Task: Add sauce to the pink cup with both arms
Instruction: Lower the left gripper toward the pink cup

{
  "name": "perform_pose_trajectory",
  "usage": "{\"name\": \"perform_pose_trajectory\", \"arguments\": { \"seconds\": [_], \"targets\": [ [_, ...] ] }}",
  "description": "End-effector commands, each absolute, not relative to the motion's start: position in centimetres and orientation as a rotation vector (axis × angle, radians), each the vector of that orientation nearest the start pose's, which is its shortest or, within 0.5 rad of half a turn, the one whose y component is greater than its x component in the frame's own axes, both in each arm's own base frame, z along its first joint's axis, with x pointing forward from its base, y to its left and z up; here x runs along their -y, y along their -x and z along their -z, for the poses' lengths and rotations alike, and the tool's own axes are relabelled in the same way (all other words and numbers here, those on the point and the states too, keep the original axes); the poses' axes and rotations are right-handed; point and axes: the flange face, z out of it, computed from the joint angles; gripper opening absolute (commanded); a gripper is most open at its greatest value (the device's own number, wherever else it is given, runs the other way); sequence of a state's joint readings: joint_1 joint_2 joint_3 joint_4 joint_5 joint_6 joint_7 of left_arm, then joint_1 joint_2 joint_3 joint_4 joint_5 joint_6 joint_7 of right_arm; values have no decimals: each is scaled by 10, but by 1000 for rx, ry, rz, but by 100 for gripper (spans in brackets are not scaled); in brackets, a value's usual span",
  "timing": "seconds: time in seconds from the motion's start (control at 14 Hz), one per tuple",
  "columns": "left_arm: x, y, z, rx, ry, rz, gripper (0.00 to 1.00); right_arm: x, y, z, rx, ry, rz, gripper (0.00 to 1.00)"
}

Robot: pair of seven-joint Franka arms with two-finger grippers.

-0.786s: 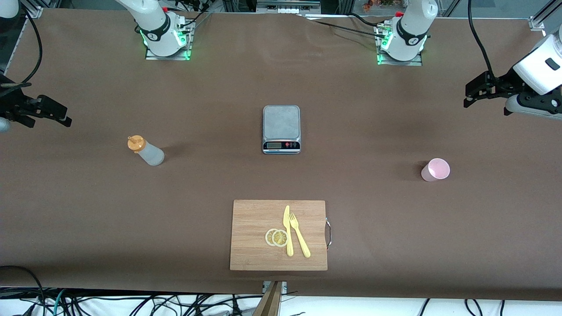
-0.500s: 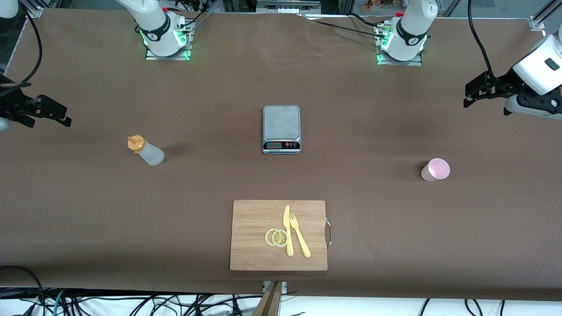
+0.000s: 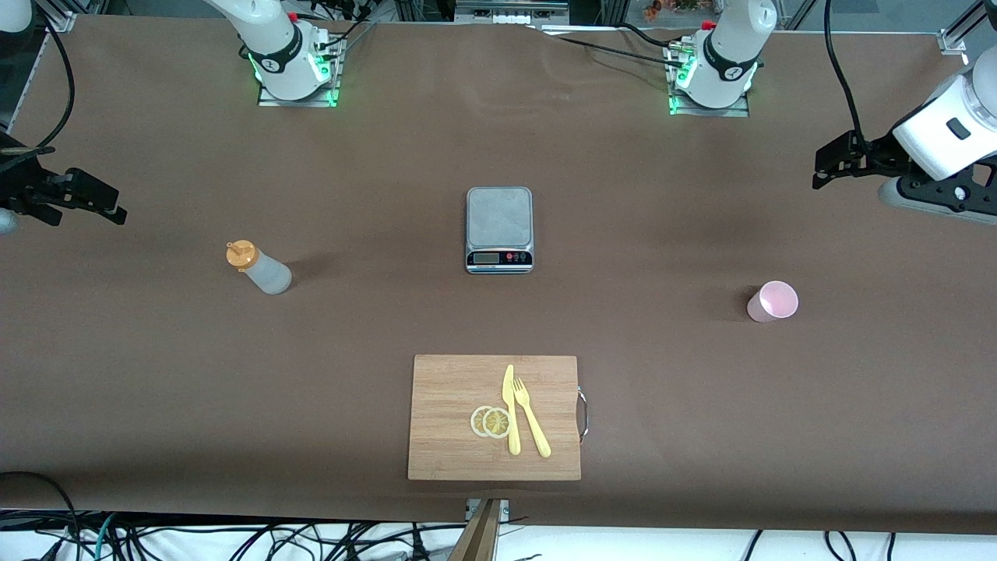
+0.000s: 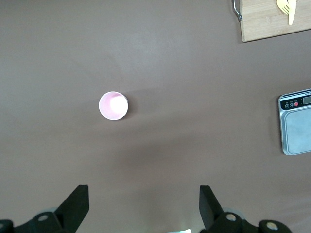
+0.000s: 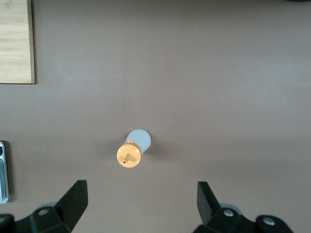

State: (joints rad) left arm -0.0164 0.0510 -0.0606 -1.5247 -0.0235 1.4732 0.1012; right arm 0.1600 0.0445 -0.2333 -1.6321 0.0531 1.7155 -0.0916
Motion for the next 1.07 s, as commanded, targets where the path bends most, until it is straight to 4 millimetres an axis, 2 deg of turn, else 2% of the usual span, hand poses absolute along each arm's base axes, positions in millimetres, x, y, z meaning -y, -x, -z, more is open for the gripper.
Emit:
{"name": "perform_pose_trajectory", "arguments": {
  "seconds": [0.0, 0.86, 1.0],
  "targets": [
    [48, -561, -614, -293, 3148, -182, 100, 36, -575, -589, 14, 3108, 63, 100],
    [35, -563, -610, -278, 3148, -191, 100, 36, -575, -589, 14, 3108, 63, 100],
    [31, -570, -596, -268, 3136, -229, 100, 36, -575, -589, 14, 3108, 63, 100]
  ]
}}
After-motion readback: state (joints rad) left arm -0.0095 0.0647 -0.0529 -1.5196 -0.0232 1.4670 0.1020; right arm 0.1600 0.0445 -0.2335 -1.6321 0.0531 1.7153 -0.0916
